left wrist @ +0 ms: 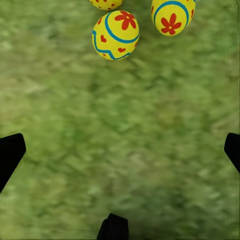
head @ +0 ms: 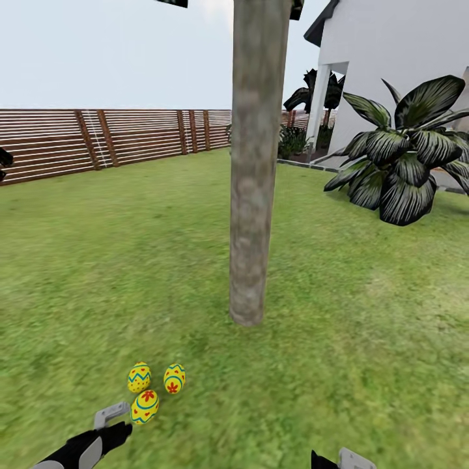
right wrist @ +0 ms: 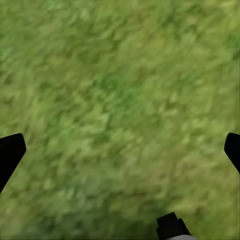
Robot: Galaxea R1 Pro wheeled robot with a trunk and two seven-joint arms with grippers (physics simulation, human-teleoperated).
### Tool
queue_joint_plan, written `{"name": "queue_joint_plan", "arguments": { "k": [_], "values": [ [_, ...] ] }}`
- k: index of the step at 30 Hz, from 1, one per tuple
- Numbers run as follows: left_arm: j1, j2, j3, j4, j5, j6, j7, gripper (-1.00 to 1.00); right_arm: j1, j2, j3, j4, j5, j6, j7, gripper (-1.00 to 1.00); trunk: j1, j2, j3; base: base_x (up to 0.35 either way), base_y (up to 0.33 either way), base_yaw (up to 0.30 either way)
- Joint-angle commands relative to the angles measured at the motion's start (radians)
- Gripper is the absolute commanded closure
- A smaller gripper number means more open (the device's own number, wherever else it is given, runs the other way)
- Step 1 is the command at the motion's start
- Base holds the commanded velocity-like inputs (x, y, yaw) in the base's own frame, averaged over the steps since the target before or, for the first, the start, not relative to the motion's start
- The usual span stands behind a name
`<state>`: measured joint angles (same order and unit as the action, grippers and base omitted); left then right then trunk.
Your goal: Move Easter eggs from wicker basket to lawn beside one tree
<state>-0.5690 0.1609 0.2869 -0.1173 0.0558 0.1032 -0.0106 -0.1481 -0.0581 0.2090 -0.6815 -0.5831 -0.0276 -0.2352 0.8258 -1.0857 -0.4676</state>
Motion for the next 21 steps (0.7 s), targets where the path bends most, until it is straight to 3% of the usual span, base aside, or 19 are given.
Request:
{"name": "queue_joint_plan", "arguments": {
  "k": [1,7,21],
  "values": [
    [0.0,-0.001,0.003,0.001,0.003,-0.009,0.001,-1.0,-0.001,-0.002,0.009,-0.001,-0.01,-0.003,-0.009,-1.0,-0.004,0.007,0.002,0.0,0.0,0.0],
    [0.0,-0.002,0.003,0.034,-0.003,-0.039,0.038,-1.0,-0.001,-0.002,0.008,-0.001,-0.013,0.0,-0.009,-1.0,-0.027,0.049,0.021,0.0,0.0,0.0],
    [0.0,-0.004,0.003,0.036,-0.004,-0.041,0.042,-1.0,-0.001,-0.001,0.006,-0.001,-0.014,-0.003,-0.009,-1.0,-0.081,0.147,0.065,0.0,0.0,0.0]
  ]
}}
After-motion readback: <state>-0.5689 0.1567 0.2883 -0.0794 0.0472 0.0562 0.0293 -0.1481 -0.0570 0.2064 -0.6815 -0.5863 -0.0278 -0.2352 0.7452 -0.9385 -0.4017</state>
